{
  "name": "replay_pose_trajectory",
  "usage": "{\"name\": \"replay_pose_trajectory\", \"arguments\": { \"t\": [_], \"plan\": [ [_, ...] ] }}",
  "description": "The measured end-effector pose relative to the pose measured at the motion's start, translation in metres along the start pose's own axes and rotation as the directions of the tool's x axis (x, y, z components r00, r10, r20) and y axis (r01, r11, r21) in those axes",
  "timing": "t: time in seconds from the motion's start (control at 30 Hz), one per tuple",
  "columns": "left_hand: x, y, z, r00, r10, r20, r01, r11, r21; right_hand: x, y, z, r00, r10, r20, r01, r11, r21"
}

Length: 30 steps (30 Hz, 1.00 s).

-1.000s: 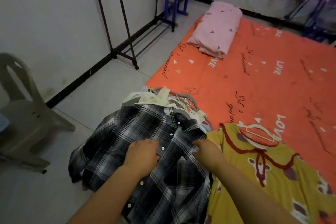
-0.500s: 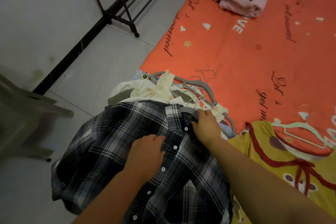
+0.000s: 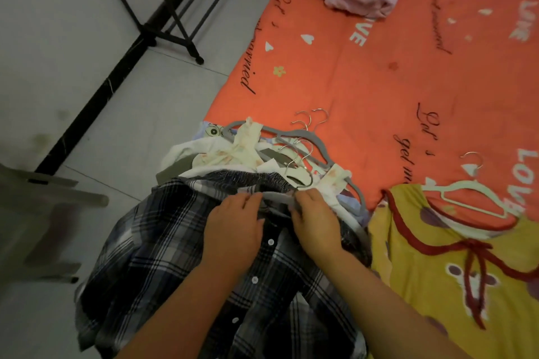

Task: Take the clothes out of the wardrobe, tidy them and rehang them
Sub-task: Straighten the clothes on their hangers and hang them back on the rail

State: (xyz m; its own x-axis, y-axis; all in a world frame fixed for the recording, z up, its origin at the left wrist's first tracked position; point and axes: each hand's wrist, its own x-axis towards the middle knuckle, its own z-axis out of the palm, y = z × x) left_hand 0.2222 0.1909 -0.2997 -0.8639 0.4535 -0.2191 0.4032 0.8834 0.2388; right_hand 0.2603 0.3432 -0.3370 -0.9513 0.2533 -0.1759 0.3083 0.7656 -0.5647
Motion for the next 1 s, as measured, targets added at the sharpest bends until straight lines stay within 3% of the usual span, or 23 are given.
{"name": "replay_pose_trajectory", "arguments": {
  "t": [0.13, 0.27, 0.43, 0.57, 0.73, 0.9, 1.0],
  "plan": [
    [-0.014, 0.011, -0.025, 0.993, 0.109, -0.051, -0.108, 0.994, 0.018, -0.042, -0.035, -0.016, 0.998, -0.061, 0.003, 0.061, 0.998, 0.032],
    [-0.052, 0.007, -0.056, 0.978, 0.167, -0.127, -0.167, 0.986, 0.014, -0.082, -0.075, -0.038, 0.987, -0.116, -0.111, 0.128, 0.985, 0.113],
    [-0.109, -0.004, -0.096, 0.920, 0.253, -0.299, -0.273, 0.962, -0.027, -0.145, -0.117, -0.065, 0.952, -0.131, -0.278, 0.163, 0.982, 0.092],
    [-0.163, -0.001, -0.125, 0.813, 0.450, -0.369, -0.511, 0.855, -0.085, -0.215, -0.140, -0.080, 0.884, -0.106, -0.456, 0.111, 0.994, -0.015],
    [-0.235, 0.013, -0.137, 0.690, 0.559, -0.461, -0.661, 0.746, -0.084, -0.304, -0.149, -0.083, 0.763, 0.039, -0.645, -0.066, 0.998, -0.018],
    [-0.292, 0.046, -0.140, 0.571, 0.660, -0.489, -0.773, 0.632, -0.049, -0.384, -0.137, -0.092, 0.747, 0.156, -0.646, -0.163, 0.985, 0.050],
    [-0.322, 0.075, -0.140, 0.495, 0.705, -0.507, -0.828, 0.561, -0.029, -0.431, -0.124, -0.105, 0.698, 0.216, -0.683, -0.225, 0.971, 0.078]
  ]
}}
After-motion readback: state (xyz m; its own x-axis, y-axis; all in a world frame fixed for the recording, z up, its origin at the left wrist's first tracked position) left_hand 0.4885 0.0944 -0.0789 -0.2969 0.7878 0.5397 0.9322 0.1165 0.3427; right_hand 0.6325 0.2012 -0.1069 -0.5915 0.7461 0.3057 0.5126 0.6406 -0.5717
